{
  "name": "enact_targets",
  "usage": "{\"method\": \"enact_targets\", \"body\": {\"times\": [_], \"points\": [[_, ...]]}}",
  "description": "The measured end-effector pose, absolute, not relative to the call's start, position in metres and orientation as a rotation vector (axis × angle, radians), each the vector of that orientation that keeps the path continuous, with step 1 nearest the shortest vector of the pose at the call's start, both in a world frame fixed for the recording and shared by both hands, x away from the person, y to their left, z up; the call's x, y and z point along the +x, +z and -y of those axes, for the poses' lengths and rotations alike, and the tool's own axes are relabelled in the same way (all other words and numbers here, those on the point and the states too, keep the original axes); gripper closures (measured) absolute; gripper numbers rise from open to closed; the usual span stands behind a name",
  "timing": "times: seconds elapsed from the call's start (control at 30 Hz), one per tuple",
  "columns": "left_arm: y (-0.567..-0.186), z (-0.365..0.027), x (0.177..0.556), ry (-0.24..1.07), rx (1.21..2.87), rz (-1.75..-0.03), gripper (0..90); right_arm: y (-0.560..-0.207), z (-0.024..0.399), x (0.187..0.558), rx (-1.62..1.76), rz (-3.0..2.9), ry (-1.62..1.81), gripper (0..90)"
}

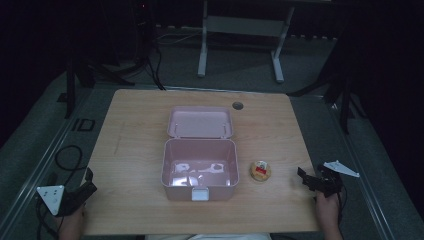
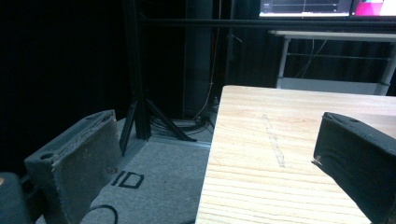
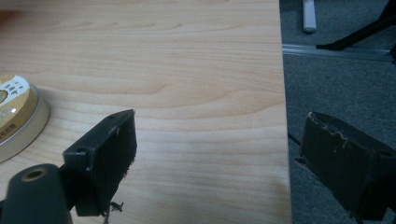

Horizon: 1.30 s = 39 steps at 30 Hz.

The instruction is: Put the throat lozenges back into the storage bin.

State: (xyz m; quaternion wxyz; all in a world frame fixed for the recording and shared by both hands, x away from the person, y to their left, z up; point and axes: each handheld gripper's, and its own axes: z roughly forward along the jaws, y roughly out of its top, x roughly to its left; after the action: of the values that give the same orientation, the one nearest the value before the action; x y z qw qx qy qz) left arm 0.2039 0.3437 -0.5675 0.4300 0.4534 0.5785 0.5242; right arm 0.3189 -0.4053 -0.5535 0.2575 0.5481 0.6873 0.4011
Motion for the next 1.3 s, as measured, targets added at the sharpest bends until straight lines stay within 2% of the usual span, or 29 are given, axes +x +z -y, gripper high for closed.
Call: {"method": "enact_targets", "body": {"times": [0.57, 0.9, 1.3], "points": [[-0.567, -0.345, 0.205, 1.288, 1.143, -1.438, 1.1, -0.555, 0.4, 0.324, 1.372, -2.154, 1.118, 11.9], [-0.567, -0.345, 0.204, 1.287, 1.144, -1.436, 1.1, -0.553, 0.391, 0.325, 1.193, -2.385, 1.015, 11.9], [-0.567, -0.344, 0.204, 1.293, 1.148, -1.426, 1.1, -0.53, 0.379, 0.329, 0.971, -2.67, 0.775, 12.8]]}}
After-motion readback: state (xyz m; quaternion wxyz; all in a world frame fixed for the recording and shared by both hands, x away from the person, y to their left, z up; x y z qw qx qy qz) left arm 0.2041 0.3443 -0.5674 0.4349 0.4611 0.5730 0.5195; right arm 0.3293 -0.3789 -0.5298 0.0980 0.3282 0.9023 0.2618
